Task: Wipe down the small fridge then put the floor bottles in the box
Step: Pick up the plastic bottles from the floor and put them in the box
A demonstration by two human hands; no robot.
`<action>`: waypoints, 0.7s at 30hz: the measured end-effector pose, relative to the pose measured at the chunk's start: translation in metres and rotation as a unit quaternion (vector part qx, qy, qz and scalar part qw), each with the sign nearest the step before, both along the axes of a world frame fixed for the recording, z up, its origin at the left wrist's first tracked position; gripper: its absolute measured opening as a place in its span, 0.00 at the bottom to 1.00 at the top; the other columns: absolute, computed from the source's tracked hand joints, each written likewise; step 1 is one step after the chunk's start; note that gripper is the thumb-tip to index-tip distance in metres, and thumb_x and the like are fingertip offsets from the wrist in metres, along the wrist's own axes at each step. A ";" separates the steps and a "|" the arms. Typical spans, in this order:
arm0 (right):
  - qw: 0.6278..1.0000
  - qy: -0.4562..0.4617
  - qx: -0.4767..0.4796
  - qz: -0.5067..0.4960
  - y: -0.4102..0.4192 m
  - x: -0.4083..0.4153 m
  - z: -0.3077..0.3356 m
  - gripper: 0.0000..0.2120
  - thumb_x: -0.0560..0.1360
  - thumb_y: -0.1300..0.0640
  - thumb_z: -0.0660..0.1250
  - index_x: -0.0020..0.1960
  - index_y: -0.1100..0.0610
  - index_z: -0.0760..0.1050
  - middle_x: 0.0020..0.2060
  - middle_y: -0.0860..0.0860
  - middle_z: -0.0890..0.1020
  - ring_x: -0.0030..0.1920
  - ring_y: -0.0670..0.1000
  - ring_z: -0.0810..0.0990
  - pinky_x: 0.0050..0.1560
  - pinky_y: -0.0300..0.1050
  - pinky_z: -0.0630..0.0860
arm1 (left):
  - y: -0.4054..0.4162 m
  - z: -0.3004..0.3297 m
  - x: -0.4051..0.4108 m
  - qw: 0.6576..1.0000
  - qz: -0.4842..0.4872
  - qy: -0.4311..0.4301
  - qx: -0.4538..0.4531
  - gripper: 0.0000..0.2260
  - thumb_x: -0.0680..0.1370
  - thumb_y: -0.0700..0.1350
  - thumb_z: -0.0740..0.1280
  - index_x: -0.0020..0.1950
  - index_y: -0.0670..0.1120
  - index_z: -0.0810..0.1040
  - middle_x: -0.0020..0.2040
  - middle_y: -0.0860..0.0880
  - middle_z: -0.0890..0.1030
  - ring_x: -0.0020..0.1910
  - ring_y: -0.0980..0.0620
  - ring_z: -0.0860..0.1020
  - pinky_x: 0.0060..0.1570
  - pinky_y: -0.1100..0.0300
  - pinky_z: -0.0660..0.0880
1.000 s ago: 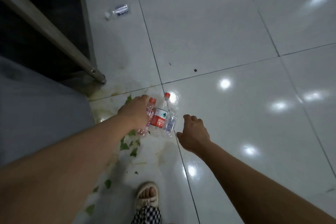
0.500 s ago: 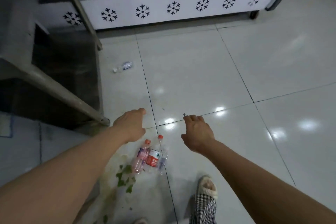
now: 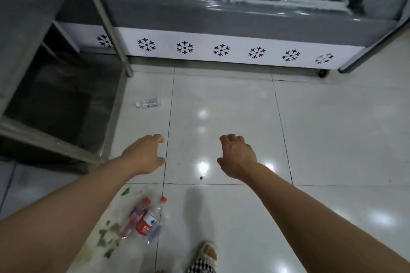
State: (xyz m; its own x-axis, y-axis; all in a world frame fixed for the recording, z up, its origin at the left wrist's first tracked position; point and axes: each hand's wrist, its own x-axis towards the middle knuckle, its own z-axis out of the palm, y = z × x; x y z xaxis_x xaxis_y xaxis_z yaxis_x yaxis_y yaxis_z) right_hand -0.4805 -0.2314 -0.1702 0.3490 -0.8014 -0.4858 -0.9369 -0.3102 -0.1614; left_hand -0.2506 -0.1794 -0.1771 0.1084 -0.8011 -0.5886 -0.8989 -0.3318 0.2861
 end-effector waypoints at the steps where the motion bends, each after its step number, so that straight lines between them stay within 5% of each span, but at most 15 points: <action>1: 1.000 0.002 0.002 0.006 -0.014 -0.001 0.003 0.20 0.77 0.56 0.61 0.67 0.58 0.63 0.63 0.54 0.69 0.63 0.56 0.67 0.57 0.48 0.69 | -0.011 0.004 -0.003 1.000 0.007 0.005 -0.007 0.27 0.76 0.50 0.66 0.72 0.50 0.61 0.71 0.48 0.66 0.66 0.47 0.68 0.59 0.57 0.67; 15: 0.989 0.016 0.034 0.143 -0.224 0.114 -0.031 0.26 0.77 0.53 0.63 0.71 0.58 0.59 0.67 0.55 0.66 0.65 0.56 0.67 0.59 0.49 0.69 | -0.157 -0.025 0.084 0.982 0.185 0.022 0.022 0.28 0.74 0.50 0.67 0.72 0.49 0.62 0.70 0.46 0.65 0.67 0.46 0.68 0.64 0.52 0.68; 21: 0.974 0.020 0.071 0.216 -0.284 0.190 -0.072 0.26 0.77 0.53 0.63 0.71 0.58 0.60 0.66 0.56 0.66 0.65 0.56 0.67 0.60 0.49 0.71 | -0.190 -0.052 0.133 0.964 0.254 0.032 0.071 0.31 0.74 0.48 0.66 0.73 0.49 0.57 0.69 0.45 0.66 0.63 0.45 0.72 0.57 0.54 0.72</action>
State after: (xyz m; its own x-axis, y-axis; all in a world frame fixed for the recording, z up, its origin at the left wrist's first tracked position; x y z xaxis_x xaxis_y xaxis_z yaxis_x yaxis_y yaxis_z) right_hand -0.2908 -0.5157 -0.2419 0.6175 -0.5072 -0.6012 -0.7300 -0.6542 -0.1978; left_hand -0.1173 -0.3690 -0.2290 0.4261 -0.5646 -0.7069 -0.5920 -0.7648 0.2540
